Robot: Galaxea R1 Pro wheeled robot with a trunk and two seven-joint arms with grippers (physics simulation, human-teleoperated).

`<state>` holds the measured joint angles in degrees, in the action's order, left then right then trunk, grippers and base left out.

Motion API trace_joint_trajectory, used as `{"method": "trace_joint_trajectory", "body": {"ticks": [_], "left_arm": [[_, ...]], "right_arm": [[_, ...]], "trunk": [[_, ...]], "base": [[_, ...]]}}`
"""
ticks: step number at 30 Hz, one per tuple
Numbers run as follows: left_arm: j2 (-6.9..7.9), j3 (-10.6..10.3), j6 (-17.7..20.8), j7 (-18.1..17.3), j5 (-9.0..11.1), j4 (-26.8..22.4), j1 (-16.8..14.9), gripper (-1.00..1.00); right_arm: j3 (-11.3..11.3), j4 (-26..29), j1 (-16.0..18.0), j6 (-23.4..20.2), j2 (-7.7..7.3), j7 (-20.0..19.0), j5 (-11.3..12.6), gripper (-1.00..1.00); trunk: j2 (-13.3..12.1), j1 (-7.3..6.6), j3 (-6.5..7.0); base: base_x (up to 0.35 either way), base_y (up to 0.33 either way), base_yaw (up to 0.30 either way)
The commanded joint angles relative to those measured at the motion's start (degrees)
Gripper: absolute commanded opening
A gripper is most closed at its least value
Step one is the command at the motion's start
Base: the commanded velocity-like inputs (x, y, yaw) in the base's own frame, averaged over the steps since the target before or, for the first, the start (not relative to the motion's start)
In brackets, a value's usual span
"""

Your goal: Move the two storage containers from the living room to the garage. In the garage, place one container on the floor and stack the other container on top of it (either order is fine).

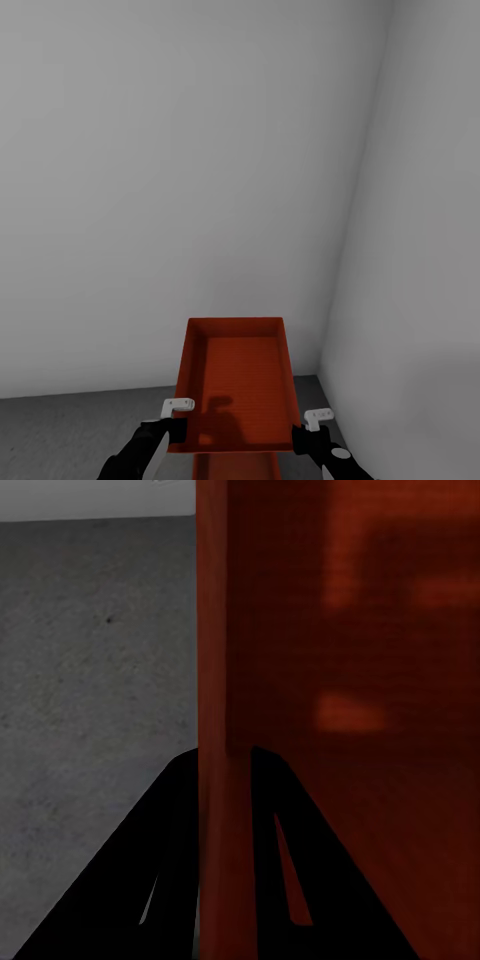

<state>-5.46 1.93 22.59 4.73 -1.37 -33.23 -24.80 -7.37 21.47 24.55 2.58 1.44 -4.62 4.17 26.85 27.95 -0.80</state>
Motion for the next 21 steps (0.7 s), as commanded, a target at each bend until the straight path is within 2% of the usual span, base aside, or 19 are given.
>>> {"method": "trace_joint_trajectory", "body": {"ticks": [1,21], "left_arm": [[-0.08,2.3,0.4,0.4,-1.5,-0.1,-0.1,-1.0],[-0.08,2.3,0.4,0.4,-1.4,-0.1,-0.1,-1.0]], "right_arm": [[-3.1,0.1,0.0,0.2,-0.04,-0.2,-0.3,-1.0],[-3.1,0.1,0.0,0.2,-0.04,-0.2,-0.3,-1.0]], "trunk": [[0.1,0.03,-0.08],[0.1,0.03,-0.08]], "base": [[0.051,-0.062,0.0],[0.006,-0.008,0.0]]}}
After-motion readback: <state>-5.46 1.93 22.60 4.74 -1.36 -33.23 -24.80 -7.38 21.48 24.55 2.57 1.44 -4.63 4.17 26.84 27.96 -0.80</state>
